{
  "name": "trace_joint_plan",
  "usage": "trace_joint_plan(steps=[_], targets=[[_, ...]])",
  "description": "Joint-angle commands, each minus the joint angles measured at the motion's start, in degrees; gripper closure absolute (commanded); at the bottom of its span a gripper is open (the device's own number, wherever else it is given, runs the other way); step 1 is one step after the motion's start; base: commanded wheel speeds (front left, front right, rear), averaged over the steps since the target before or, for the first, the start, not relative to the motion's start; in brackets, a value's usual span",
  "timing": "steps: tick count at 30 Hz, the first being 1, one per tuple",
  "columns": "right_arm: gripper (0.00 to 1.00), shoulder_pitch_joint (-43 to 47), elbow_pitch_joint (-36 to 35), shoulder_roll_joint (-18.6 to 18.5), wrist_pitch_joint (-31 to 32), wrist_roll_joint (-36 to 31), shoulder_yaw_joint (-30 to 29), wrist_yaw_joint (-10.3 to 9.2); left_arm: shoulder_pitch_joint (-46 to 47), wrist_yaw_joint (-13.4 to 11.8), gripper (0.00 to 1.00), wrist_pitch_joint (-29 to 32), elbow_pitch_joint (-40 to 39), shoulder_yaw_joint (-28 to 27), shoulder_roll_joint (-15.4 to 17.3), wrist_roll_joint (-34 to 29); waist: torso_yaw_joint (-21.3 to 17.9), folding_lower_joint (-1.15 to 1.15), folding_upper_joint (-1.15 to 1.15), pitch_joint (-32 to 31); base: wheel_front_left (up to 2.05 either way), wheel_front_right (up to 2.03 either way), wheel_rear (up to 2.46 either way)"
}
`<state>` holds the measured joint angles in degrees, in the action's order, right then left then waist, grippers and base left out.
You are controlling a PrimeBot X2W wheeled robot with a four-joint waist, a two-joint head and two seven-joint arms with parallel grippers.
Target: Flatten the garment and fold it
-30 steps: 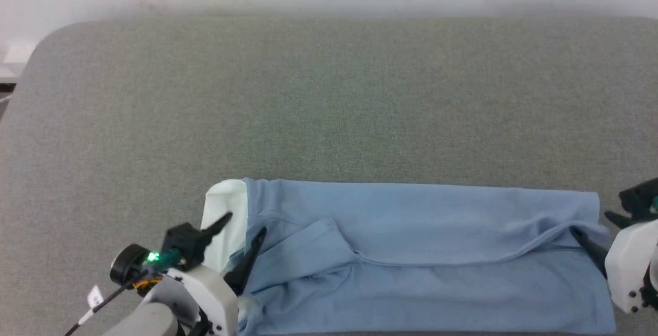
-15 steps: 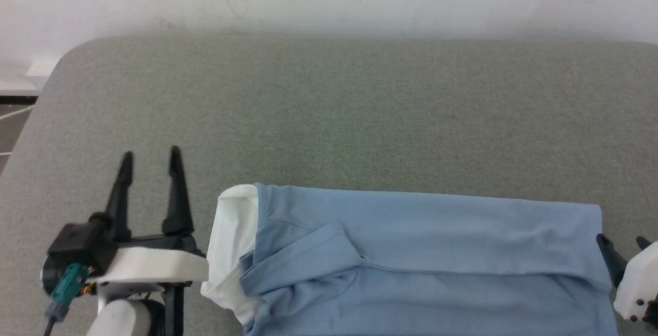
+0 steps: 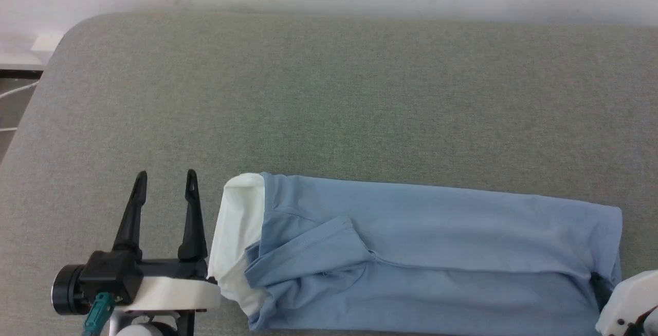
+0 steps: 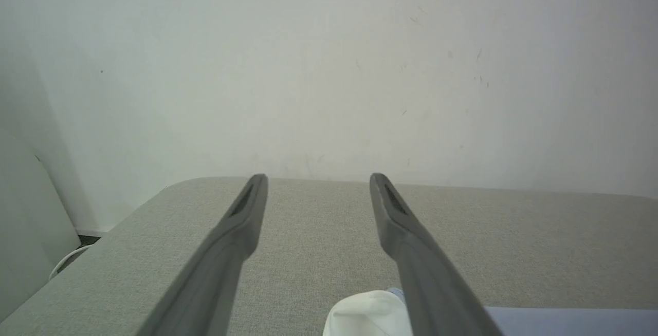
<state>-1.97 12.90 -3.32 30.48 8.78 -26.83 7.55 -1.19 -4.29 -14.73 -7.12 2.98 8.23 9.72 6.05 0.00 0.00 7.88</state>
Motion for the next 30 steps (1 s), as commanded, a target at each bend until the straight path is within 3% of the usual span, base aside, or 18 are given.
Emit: trace_joint_plan(steps=[1, 9, 10, 11, 20, 30], targets=[[0.00, -0.68, 0.81, 0.30, -0.30, 0.48, 0.42, -0.06, -0.60, 0.59, 0.00, -0.27, 0.30, -0.60, -0.55, -0.68, 0.49, 0.00, 0.00, 0.63, 0.00, 0.00, 0.00], [0.00, -0.61, 6.59, 0.42, -0.50, 3.59, 4.18, -0.06, 0.17, 4.12, 0.00, -0.27, 1.11, -3.58, -3.19, -2.73, 1.20, 0.00, 0.00, 2.02, 0.00, 0.00, 0.00], [0.78, -0.57, 7.13, 0.42, -0.40, 3.79, 4.88, -0.06, 0.26, 4.46, 0.00, -0.27, 1.22, -3.86, -3.40, -2.91, 1.25, 0.00, 0.00, 2.05, 0.00, 0.00, 0.00], [1.00, -0.52, 7.49, 0.42, -0.31, 4.08, 5.80, -0.06, 0.35, 4.76, 0.00, -0.27, 1.32, -4.11, -3.58, -3.11, 1.27, 0.00, 0.00, 2.05, 0.00, 0.00, 0.00], [1.00, -1.09, 6.16, -2.13, -3.12, 4.53, 7.04, -0.06, -0.10, 6.30, 0.00, -0.27, 2.05, -5.99, -4.74, -3.98, 0.53, 0.00, 0.00, 0.43, 0.00, 0.00, 0.00], [1.00, -3.07, 6.79, -8.74, -3.77, 1.48, -1.85, -0.06, -0.15, 7.09, 0.00, -0.27, 2.38, -6.16, -5.22, -4.05, 0.34, 0.00, 0.00, -0.20, 0.00, 0.00, 0.00]])
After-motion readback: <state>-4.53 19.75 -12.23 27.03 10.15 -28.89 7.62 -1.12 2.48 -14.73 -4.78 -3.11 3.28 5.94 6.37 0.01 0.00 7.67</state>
